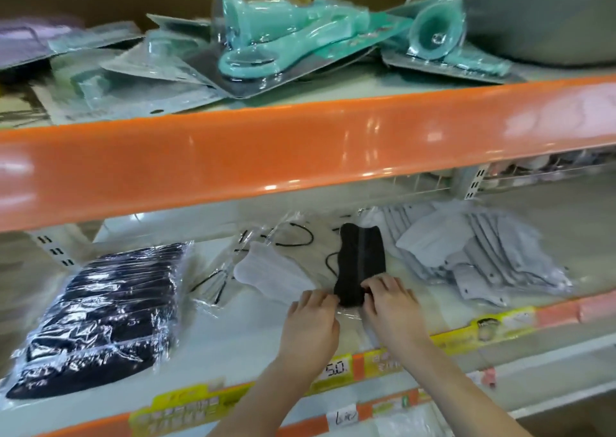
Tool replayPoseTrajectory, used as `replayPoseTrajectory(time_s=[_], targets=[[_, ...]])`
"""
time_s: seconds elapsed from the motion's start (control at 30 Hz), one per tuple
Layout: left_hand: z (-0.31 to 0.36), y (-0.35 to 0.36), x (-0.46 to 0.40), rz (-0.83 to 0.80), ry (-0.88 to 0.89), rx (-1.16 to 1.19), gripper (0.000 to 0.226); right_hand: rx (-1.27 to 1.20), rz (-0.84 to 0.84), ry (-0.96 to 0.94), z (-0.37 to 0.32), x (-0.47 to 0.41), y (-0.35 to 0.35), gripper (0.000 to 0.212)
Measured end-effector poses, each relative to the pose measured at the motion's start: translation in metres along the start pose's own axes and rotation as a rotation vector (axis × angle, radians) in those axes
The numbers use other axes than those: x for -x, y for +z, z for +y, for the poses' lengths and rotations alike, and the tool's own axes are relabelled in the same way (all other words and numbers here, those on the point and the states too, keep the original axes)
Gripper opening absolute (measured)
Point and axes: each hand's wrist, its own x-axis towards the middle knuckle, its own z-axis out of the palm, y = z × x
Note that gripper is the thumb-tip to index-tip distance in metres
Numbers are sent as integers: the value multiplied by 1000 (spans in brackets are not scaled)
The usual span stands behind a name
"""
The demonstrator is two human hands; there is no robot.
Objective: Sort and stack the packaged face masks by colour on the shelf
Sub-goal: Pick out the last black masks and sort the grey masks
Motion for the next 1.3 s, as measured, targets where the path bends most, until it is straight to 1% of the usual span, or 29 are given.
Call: replayPoseTrajectory(time_s=[0.1,0.2,0.3,0.47,0.5,0.57,0.63,0.67,0.73,0.8,0.87,0.9,1.0,1.07,1.1,1.17,1.2,1.23,1.3], targets=[[14,8,-8,4,-27,-18,42,-1,-50,47,13,-2,2,36],[24,13,-13,10,-77,-15,40,-5,-44,70,20,-2,6,45],[24,21,-12,51,-91,-5,29,-7,-35,70,23,0,10,46],[23,25,-9,114,-39,57,17,-69,42,102,27,2,17,43],[22,26,-9,120,-21,69,16,-80,42,116,28,2,18,43],[21,27,-9,112,5,88,22,-113,37,131,30,2,18,44],[21,27,-8,115,26,80,12,-192,34,146,30,1,14,41],[23,24,-7,104,18,82,14,-253,35,154,29,1,11,38],[25,23,-8,90,18,90,28,-393,45,163,29,2,3,33],[26,22,-9,89,21,113,29,-495,53,166,29,3,-2,28],[26,21,-9,87,38,132,30,-580,22,168,30,3,-5,24],[26,19,-9,70,47,123,36,-636,-3,177,30,1,-7,24],[28,13,-10,14,19,70,63,-792,-65,239,23,-4,-18,33],[32,9,-11,14,-13,65,73,-888,-119,256,14,-6,-27,38],[34,7,-12,20,-30,86,70,-917,-148,239,9,-6,-30,39],[35,1,-15,47,-116,188,48,-904,-170,155,-2,-6,-35,37],[34,-2,-15,86,-161,237,36,-869,-155,94,-8,-7,-37,33],[31,-4,-14,149,-169,254,27,-825,-119,26,-12,-8,-38,28],[23,-10,-12,247,-189,284,24,-717,-40,-114,-19,-11,-39,25]])
